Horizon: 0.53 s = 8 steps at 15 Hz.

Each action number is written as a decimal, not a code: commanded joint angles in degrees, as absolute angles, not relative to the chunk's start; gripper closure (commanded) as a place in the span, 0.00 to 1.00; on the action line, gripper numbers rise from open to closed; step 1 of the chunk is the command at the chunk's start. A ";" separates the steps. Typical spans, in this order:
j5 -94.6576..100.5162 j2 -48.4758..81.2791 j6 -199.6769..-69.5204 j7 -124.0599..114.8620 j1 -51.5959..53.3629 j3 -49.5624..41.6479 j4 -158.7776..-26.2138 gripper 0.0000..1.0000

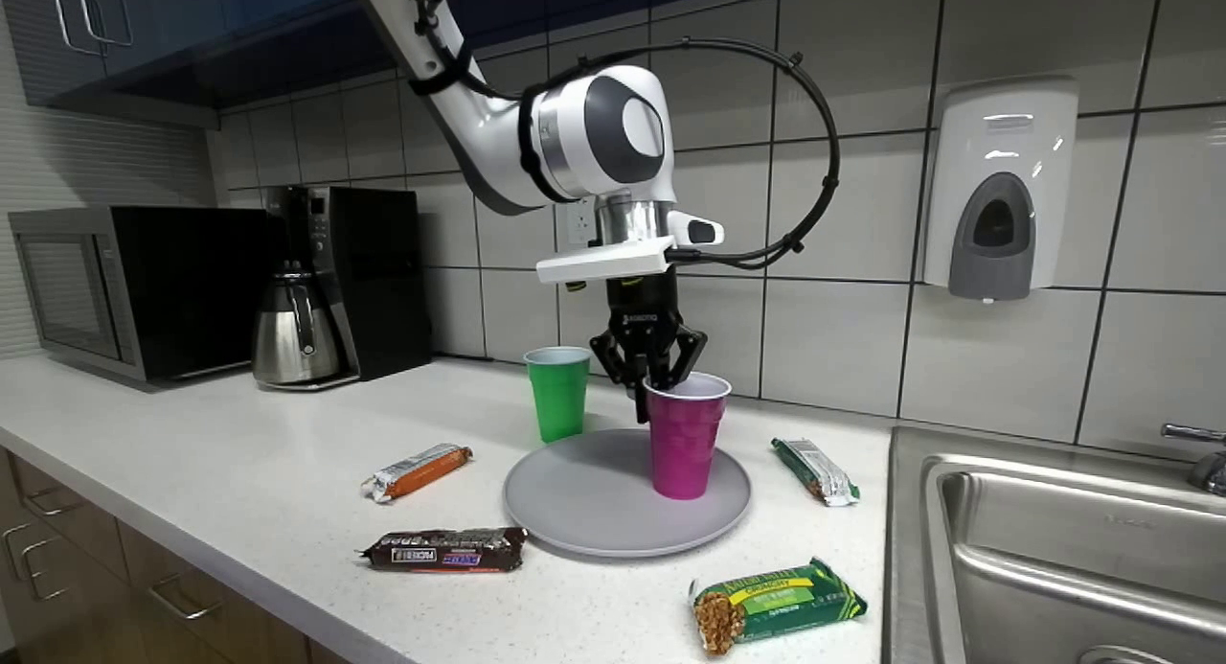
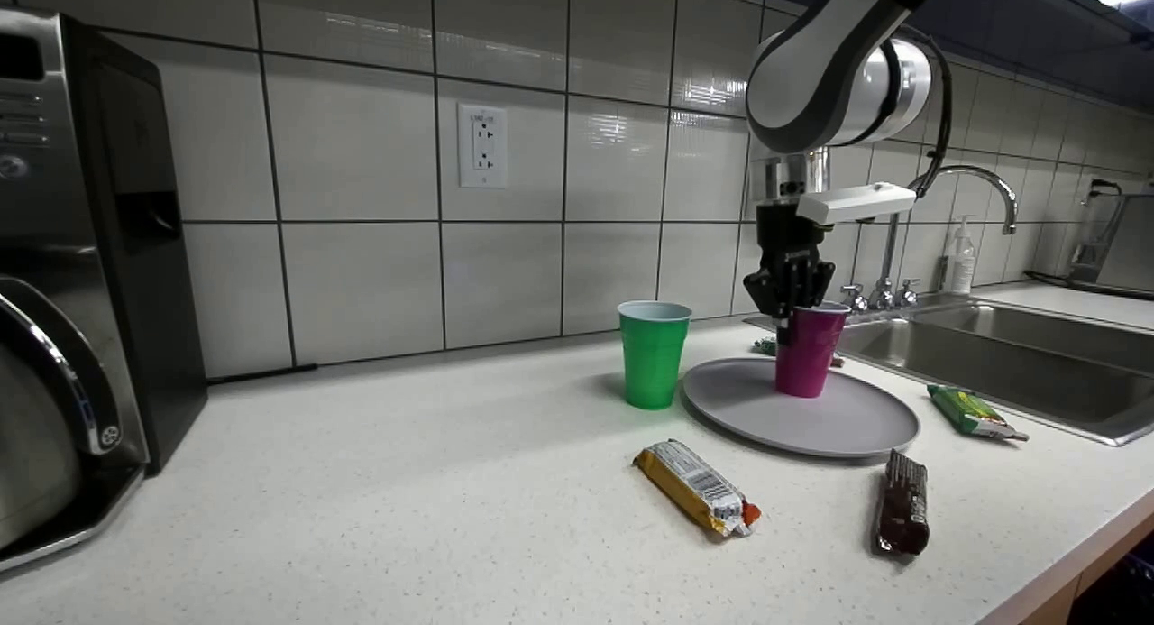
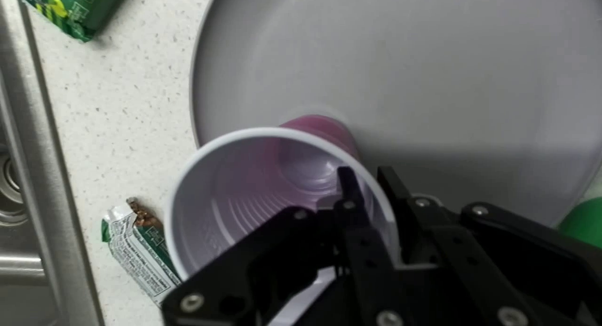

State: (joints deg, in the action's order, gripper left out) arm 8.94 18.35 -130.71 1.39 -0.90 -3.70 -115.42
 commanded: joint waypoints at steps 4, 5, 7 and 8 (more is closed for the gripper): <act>9.53 18.53 -130.59 2.27 -1.44 -3.73 -114.67 1.00; 9.59 18.43 -130.58 2.29 -1.39 -3.70 -114.71 1.00; 9.79 18.16 -130.40 2.24 -1.27 -3.69 -114.60 1.00; 9.90 18.06 -130.35 2.18 -1.22 -3.70 -114.48 1.00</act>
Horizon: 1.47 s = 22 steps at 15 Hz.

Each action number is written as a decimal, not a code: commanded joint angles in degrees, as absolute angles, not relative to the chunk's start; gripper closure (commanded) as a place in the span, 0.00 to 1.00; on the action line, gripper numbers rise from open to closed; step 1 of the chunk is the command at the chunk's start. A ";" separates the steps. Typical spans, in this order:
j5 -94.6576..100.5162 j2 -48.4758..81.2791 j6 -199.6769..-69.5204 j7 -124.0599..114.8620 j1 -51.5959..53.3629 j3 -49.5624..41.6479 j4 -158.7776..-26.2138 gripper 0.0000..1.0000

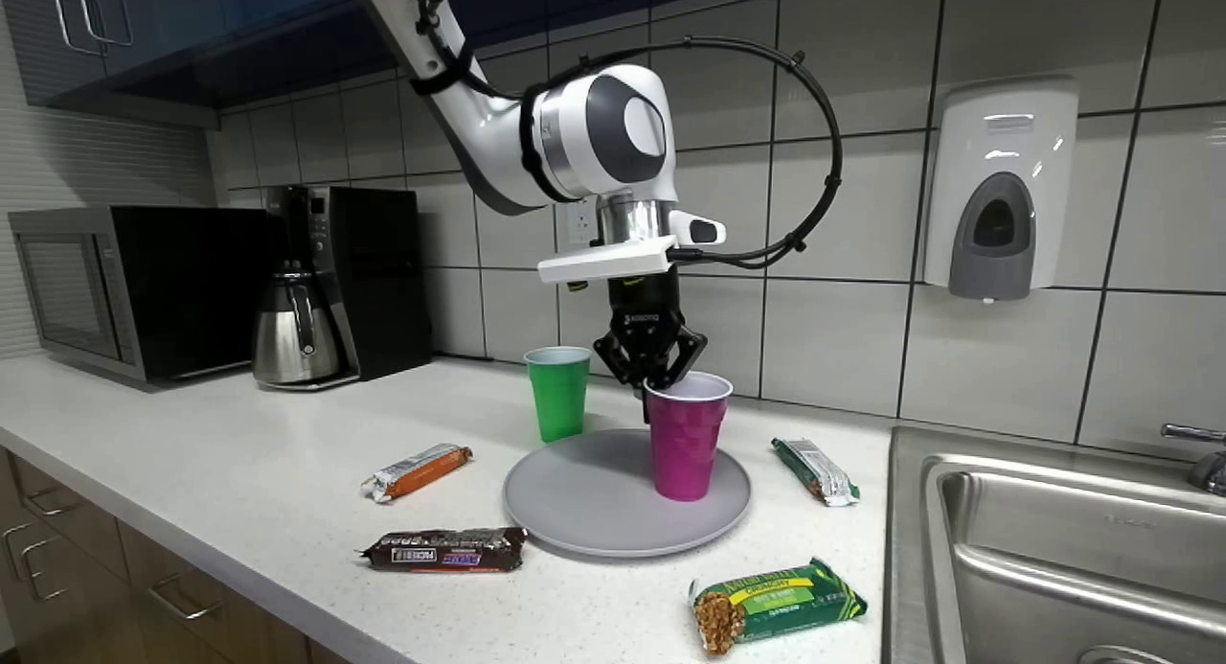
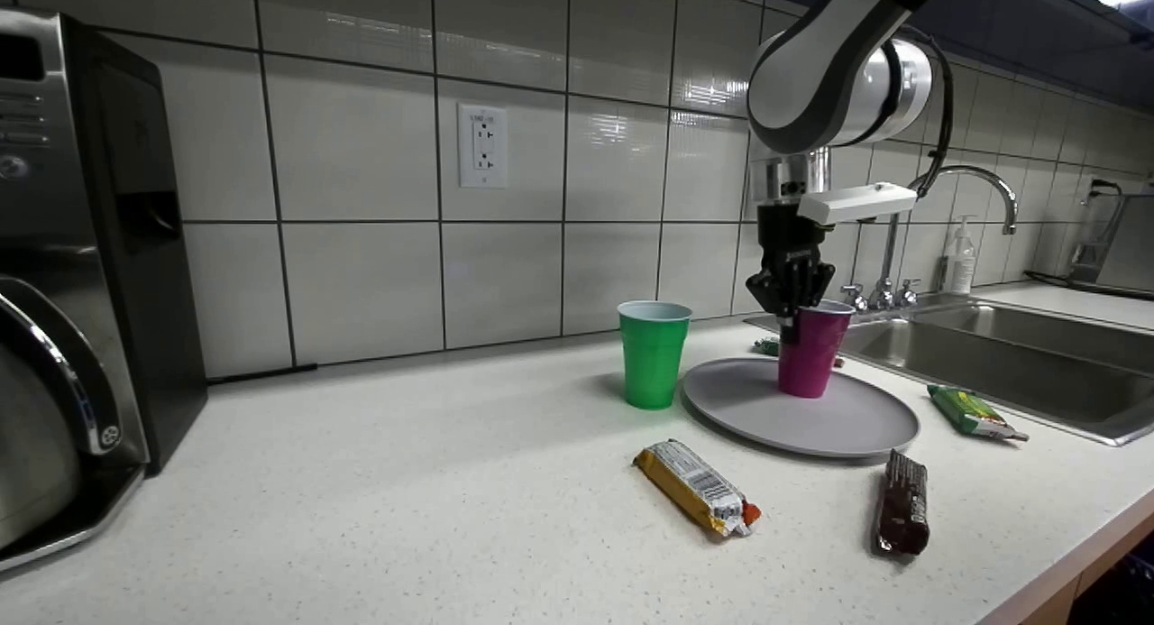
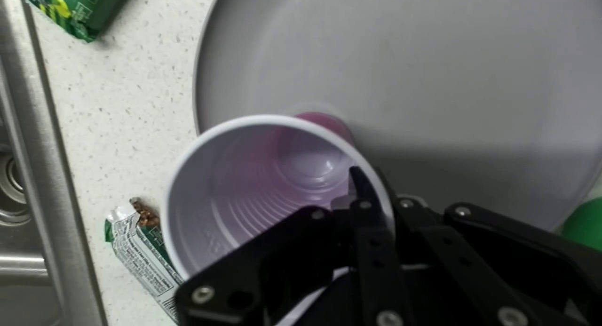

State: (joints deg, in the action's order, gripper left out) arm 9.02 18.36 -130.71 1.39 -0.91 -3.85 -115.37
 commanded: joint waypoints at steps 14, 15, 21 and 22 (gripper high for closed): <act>9.47 20.54 -129.94 1.75 -0.11 -2.75 -104.43 1.00; 9.38 21.21 -129.84 1.67 0.10 -2.66 -103.38 1.00; 9.51 27.48 -129.16 1.12 1.48 -2.21 -96.08 1.00; 9.41 28.62 -128.93 1.10 1.74 -2.12 -94.82 1.00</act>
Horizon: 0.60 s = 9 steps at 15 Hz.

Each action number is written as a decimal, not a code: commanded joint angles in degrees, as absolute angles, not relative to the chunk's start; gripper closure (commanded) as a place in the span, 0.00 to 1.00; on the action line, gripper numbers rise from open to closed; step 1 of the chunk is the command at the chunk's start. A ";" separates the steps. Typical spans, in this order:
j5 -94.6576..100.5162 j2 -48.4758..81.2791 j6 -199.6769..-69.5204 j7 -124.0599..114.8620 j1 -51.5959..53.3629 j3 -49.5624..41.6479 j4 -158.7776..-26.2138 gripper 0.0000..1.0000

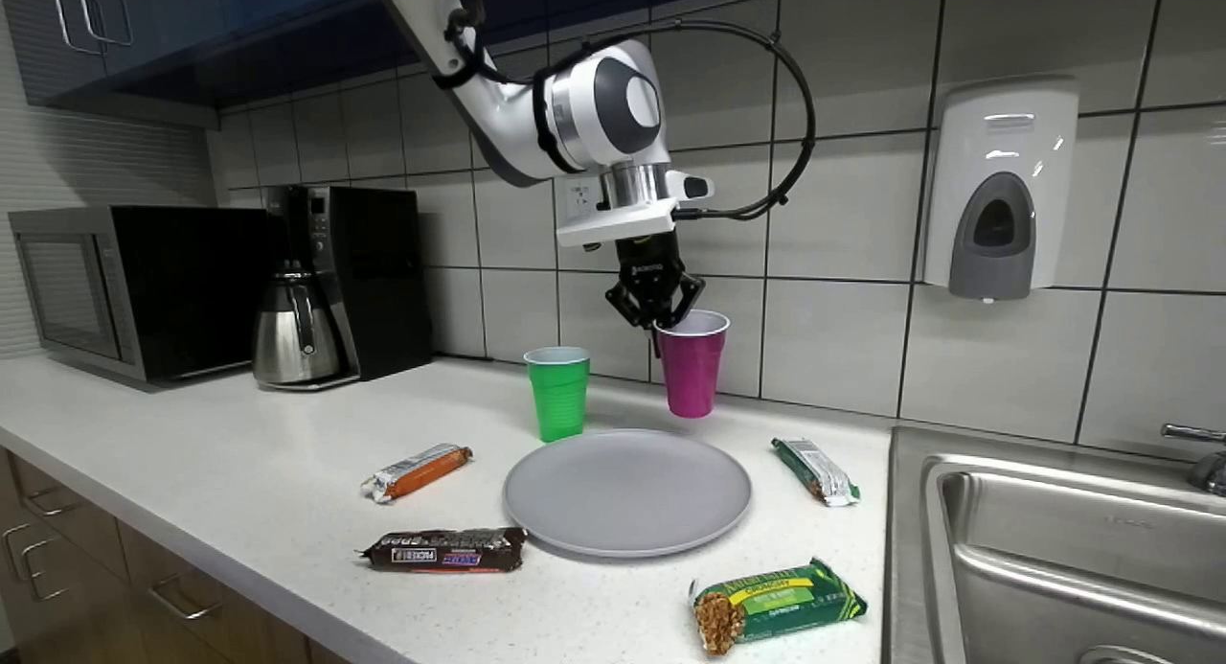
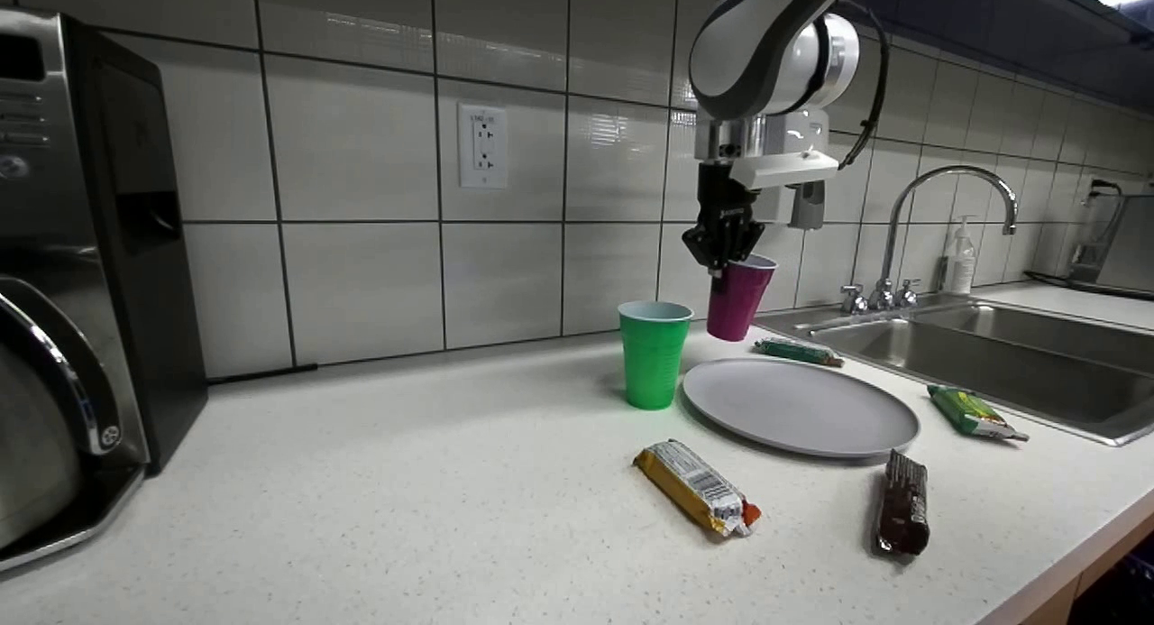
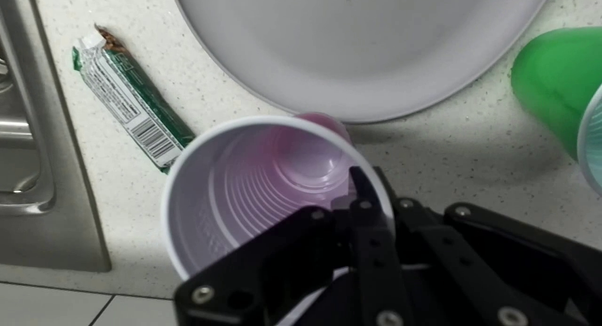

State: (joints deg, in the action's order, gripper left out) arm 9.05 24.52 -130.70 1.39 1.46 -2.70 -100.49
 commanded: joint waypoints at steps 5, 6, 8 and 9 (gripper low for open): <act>9.57 32.74 -128.44 1.28 2.69 -1.99 -90.57 1.00; 9.61 33.31 -128.37 1.31 2.82 -2.01 -89.93 1.00; 9.63 34.22 -128.21 1.36 2.96 -2.08 -88.95 1.00; 9.65 34.61 -128.14 1.29 3.03 -2.12 -88.62 1.00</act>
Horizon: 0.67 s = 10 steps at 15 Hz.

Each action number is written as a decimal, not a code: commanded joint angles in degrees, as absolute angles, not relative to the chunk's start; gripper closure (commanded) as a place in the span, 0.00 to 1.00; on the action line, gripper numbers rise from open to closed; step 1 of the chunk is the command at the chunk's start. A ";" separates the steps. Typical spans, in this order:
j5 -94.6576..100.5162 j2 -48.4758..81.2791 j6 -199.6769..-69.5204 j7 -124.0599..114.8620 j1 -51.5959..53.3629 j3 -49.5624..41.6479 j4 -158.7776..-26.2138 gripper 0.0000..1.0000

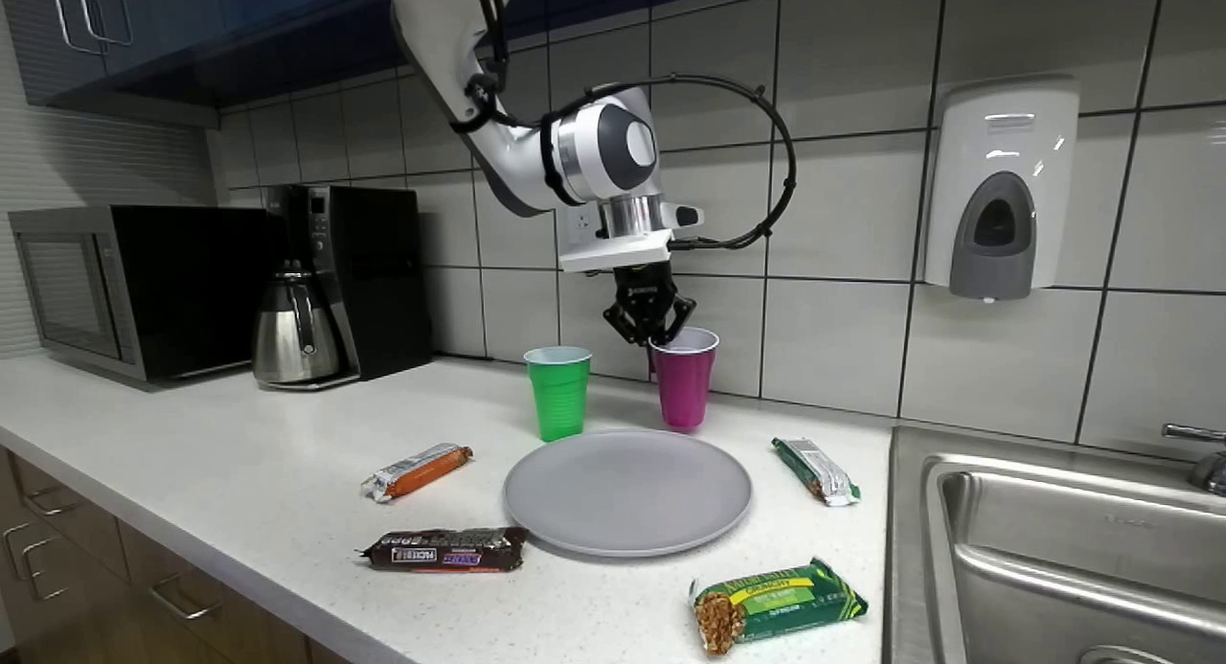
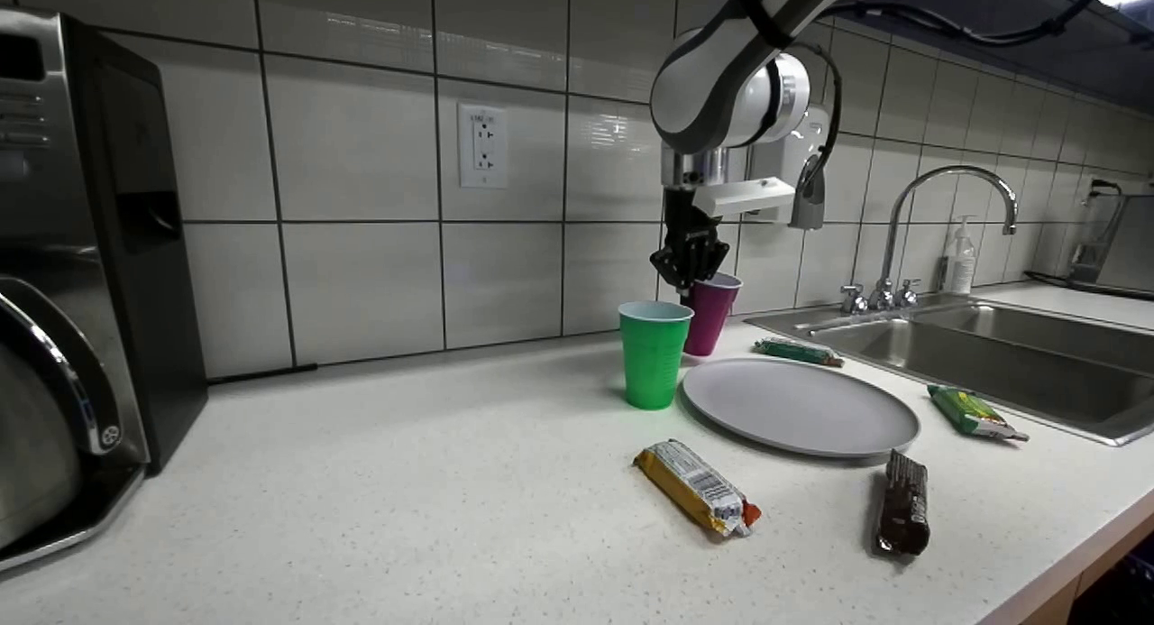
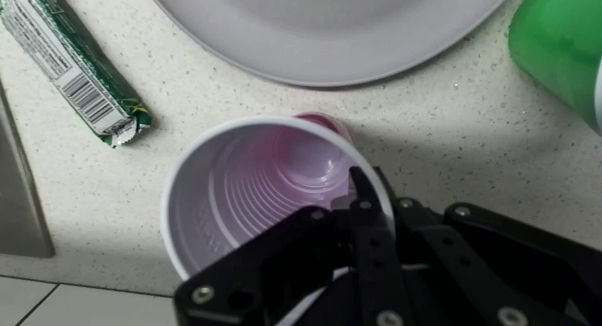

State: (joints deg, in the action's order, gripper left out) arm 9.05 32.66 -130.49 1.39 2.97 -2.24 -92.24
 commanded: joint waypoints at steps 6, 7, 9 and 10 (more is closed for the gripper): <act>9.65 36.12 -127.72 1.26 3.16 -2.19 -87.06 1.00; 9.67 36.27 -127.66 1.26 3.19 -2.19 -86.88 1.00; 9.71 36.58 -127.52 1.21 3.25 -2.22 -86.53 1.00; 9.72 36.74 -127.43 1.18 3.27 -2.24 -86.35 1.00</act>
State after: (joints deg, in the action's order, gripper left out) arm 9.05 35.54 -129.93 1.39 3.07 -2.24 -89.16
